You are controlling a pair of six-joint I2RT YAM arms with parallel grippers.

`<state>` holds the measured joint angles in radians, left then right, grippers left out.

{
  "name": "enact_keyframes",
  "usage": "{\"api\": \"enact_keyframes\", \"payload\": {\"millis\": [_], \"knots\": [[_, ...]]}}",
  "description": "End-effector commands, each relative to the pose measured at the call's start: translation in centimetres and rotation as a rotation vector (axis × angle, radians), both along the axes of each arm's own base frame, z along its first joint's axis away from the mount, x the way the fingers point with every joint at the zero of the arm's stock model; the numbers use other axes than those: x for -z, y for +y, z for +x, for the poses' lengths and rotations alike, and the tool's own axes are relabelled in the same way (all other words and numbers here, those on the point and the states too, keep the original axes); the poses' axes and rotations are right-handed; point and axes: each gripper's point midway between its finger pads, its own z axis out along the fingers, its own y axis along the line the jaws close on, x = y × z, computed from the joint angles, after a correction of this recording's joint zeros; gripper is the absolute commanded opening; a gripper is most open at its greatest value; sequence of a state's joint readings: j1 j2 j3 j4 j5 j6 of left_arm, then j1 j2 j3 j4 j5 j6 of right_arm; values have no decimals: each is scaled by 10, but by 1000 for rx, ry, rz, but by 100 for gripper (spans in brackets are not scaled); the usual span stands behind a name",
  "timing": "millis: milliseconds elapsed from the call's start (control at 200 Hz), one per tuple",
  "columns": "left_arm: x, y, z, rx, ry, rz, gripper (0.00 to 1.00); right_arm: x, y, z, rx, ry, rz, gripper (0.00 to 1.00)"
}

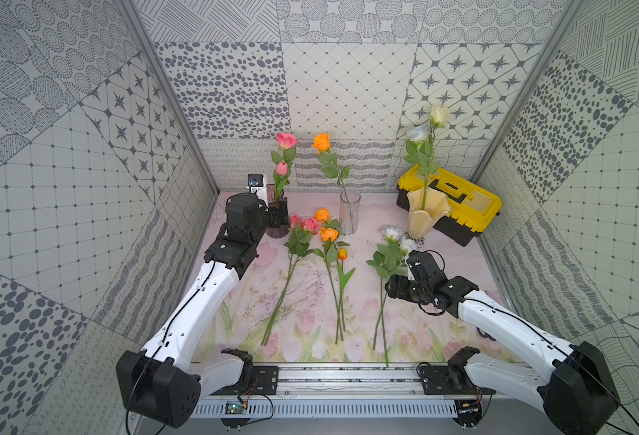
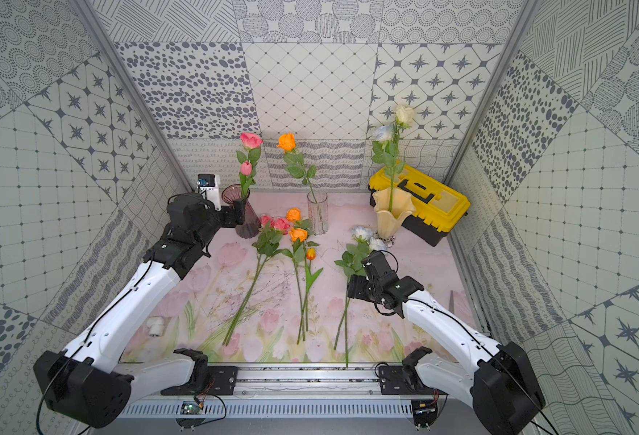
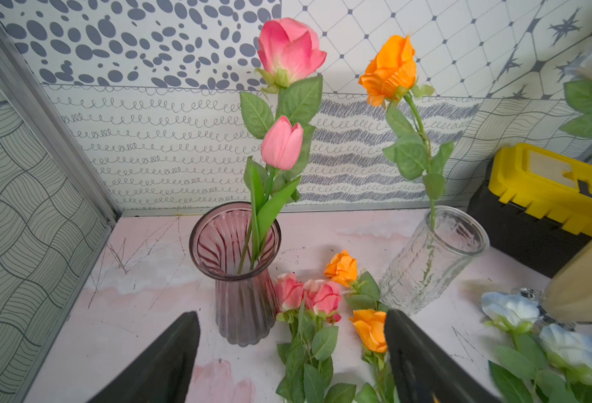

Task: Arrange the flowers in different vases according to their variety
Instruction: Insert the flower into the vase, then pick up the flower at the center of the board.

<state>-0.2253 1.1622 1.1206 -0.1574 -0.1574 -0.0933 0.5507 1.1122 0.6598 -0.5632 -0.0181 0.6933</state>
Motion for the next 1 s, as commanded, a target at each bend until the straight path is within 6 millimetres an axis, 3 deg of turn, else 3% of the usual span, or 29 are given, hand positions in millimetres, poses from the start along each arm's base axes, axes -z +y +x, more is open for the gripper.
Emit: {"api": "enact_keyframes", "payload": {"millis": [0,320,490,885,995], "knots": [[40,-17,-40,86,146,-84,87,7,9,6,27,9,46,77],[80,-35,-68,179,274,-126,85,28,22,30,43,58,6,64],[89,-38,-73,192,296,-135,85,40,19,36,86,79,-30,55],[107,-36,-76,186,325,-128,85,46,22,56,122,70,-56,42],[109,-36,-76,185,330,-122,85,49,23,58,129,77,-66,32]]}}
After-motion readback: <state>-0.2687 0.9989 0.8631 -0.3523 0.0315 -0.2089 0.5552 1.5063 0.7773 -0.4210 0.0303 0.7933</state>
